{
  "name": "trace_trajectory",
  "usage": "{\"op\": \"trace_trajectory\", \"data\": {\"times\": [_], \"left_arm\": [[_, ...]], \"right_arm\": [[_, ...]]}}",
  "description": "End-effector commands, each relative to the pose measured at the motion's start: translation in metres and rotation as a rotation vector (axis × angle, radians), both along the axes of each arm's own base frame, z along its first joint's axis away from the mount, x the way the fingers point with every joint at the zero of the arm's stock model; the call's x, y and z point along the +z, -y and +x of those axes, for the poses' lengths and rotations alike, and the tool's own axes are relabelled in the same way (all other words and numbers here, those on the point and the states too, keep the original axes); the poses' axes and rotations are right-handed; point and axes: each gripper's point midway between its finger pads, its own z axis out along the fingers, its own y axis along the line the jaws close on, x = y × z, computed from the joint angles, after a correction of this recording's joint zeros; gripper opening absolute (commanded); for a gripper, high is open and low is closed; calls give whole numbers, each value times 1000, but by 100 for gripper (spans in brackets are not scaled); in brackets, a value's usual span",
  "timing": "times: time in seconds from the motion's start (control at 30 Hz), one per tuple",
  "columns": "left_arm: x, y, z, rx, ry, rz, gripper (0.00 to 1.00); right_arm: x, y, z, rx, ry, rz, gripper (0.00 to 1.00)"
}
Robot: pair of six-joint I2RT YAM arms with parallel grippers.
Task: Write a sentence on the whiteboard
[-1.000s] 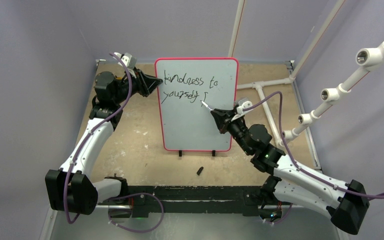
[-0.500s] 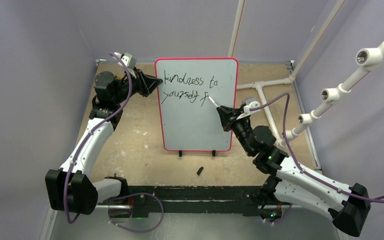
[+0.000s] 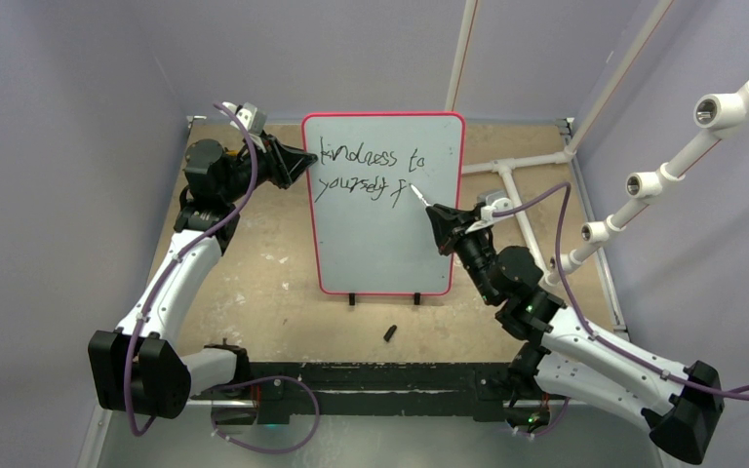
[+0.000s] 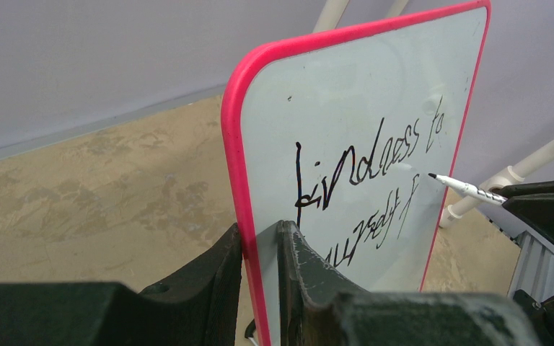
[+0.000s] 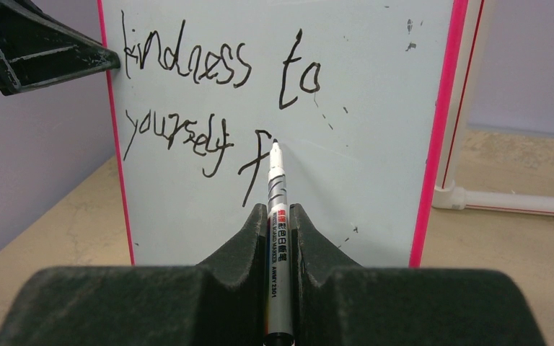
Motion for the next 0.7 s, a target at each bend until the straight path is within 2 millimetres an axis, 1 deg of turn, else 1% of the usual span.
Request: {"op": "trace_trajectory", "data": {"times": [0.0,0.13,0.3,0.53,0.67], "left_arm": [[-14,2,-1,-17,-29,15,0],[-13,2,-1,-17,-28,15,0],[-13,2,-1,-18,-29,14,0],[-13,3,-1,-20,-28,12,0],[-12,3,-1,-20,-27,12,0]], "right_arm": [[13,5,6,-46,13,11,0],[7,5,8,-56,-11,0,0],[-2,7,3,-46,-39,-1,0],[-19,6,-3,-16,-85,-7,0],[-22,4,-4,-7,-92,-15,0]]}}
